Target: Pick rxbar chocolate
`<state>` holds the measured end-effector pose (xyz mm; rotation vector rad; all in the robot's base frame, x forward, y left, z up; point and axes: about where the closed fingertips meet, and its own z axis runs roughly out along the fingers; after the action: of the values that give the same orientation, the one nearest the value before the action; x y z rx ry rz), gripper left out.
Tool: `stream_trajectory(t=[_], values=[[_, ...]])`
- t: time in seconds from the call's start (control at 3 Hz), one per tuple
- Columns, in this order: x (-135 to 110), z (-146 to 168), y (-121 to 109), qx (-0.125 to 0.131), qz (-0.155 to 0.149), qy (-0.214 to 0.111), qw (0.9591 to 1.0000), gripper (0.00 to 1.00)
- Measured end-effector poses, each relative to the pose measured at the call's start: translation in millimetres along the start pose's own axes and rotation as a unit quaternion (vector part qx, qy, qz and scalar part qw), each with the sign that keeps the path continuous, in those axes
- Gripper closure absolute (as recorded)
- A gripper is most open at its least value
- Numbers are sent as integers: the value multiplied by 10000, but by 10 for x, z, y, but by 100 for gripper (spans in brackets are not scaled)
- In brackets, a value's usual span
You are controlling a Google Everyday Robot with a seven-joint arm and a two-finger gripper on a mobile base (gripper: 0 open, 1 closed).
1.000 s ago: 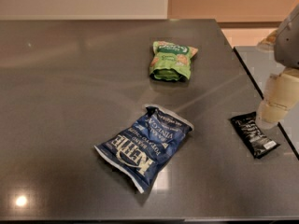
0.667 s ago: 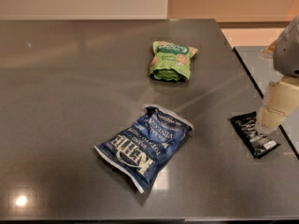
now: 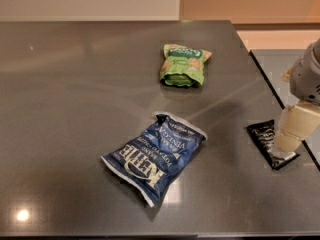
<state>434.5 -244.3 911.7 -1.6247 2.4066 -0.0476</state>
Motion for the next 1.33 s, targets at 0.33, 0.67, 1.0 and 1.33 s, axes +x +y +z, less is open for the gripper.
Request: stream_trajectory(t=[0.33,0.67,1.0,1.33], values=[[68,208,91,-193,110,-46,9997,0],[109,354,139,-242,191,-115,9995,0],[148,474,172,-257,269,-145,9992,0],[177,561,177,-232,331,-151,9991,0]])
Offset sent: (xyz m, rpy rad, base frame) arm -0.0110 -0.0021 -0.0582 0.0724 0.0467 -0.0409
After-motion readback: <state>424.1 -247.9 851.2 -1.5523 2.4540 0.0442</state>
